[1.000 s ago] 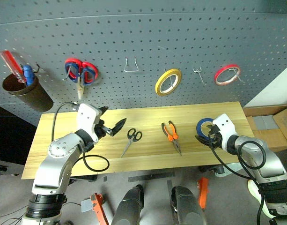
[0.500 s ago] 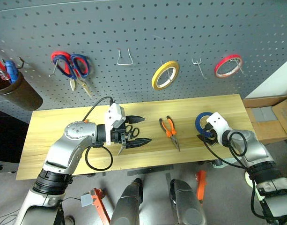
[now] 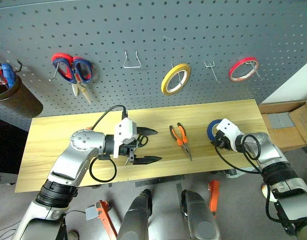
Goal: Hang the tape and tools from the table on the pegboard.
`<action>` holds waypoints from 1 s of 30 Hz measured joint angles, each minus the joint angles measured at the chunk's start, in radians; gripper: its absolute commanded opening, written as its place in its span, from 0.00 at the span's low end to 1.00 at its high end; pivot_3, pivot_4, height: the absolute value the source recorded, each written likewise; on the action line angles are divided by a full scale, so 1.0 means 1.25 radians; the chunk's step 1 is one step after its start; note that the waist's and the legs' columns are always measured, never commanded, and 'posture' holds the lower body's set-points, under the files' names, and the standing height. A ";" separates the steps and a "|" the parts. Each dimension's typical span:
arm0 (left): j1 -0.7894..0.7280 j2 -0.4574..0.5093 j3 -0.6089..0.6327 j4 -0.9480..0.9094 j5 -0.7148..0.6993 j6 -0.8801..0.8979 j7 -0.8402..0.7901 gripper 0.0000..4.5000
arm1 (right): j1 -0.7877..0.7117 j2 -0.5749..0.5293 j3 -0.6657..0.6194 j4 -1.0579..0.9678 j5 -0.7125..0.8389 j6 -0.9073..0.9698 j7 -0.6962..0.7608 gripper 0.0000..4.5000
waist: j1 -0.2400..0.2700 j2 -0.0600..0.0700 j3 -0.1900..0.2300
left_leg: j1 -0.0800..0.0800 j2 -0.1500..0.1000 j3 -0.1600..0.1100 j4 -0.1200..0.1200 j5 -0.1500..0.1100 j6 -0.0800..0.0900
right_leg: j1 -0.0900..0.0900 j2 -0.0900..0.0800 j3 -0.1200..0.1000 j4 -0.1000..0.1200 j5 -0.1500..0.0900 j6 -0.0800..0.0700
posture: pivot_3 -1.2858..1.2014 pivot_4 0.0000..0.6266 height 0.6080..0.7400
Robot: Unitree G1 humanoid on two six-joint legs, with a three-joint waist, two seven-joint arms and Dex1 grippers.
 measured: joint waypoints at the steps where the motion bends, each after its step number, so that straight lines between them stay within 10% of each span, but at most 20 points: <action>1: 0.008 0.002 0.005 -0.003 -0.003 0.001 0.001 1.00 | 0.006 0.000 0.002 0.000 -0.010 -0.021 -0.009 0.12 | 0.000 0.000 0.000 | 0.000 0.000 0.000 0.000 0.000 0.000 | 0.000 0.000 0.000 0.000 0.000 0.000 | 0.45 0.57 1.00; 8: 0.026 0.012 0.010 -0.018 -0.011 0.003 -0.008 1.00 | 0.076 -0.008 -0.001 -0.083 -0.048 -0.066 -0.056 0.12 | 0.002 -0.001 -0.001 | -0.001 -0.001 0.000 0.007 0.000 0.000 | 0.000 0.000 0.000 0.005 0.001 0.002 | 0.44 0.52 1.00; 19: -0.013 -0.028 0.029 -0.018 0.003 -0.069 0.028 1.00 | 0.369 -0.089 -0.123 -0.763 -0.159 -0.012 -0.153 0.12 | -0.008 0.000 -0.002 | -0.011 0.000 0.001 0.012 0.001 -0.001 | -0.013 0.000 0.001 0.014 0.002 0.002 | 0.42 0.50 1.00; 30: -0.050 -0.066 0.019 0.018 0.021 -0.091 0.042 1.00 | 0.214 0.001 -0.131 -0.837 -0.209 -0.058 -0.243 0.12 | -0.019 -0.001 -0.003 | -0.011 -0.001 0.002 0.013 0.002 -0.001 | -0.013 0.001 0.001 0.014 0.003 0.002 | 0.41 0.48 1.00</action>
